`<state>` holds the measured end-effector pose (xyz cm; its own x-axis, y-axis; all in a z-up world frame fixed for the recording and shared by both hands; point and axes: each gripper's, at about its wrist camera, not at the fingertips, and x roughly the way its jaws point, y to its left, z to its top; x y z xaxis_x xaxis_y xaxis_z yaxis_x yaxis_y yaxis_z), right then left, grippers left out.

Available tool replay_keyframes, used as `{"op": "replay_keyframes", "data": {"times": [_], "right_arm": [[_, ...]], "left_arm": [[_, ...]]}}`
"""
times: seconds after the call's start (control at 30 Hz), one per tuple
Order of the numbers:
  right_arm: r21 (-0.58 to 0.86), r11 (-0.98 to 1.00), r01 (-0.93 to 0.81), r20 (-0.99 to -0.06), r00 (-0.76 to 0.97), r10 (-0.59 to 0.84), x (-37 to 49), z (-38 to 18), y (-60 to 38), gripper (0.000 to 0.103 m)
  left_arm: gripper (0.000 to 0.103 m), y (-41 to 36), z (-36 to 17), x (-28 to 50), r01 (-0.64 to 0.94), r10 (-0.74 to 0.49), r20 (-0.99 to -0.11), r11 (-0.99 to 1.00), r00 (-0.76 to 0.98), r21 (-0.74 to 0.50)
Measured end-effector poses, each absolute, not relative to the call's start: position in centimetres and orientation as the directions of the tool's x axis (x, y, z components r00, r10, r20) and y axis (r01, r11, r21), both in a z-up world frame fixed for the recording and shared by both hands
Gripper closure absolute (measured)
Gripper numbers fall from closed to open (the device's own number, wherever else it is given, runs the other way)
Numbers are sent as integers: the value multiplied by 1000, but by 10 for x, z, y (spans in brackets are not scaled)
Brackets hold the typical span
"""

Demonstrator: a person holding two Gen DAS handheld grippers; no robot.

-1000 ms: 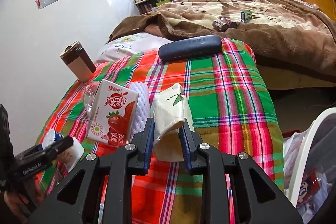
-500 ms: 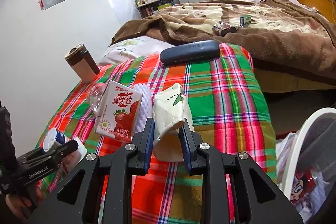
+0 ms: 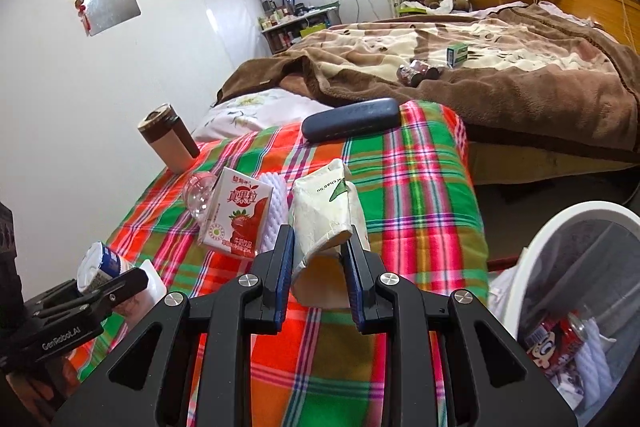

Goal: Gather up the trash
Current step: 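Carry the paper cup and white lid over the wastebasket and release both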

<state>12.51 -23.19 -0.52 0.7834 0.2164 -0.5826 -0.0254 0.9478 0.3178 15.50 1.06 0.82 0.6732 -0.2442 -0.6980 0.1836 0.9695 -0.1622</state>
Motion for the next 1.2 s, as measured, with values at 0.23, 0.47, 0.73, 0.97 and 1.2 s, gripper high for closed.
{"op": "replay_keyframes", "data": {"times": [0.23,0.47,0.73,0.97,1.2], "right_arm": [[326,945,-13,-555,807,202,107,5,-249,78],[322,947,16,-538,826,169,88,12,-268,78],[312,947,74,-526,844,107,64,16,-300,78],[313,937,153,-536,843,42,47,11,-332,78],[303,922,240,-561,827,-31,33,2,-359,78]], "left_arm": [[50,-16,22,138,237,-278,-680,959,679,-154],[50,-47,38,120,307,-328,-653,940,682,-152],[50,-98,43,104,403,-395,-642,904,658,-143],[50,-147,39,95,490,-459,-651,859,605,-149],[50,-195,28,92,562,-512,-671,810,536,-169]]}}
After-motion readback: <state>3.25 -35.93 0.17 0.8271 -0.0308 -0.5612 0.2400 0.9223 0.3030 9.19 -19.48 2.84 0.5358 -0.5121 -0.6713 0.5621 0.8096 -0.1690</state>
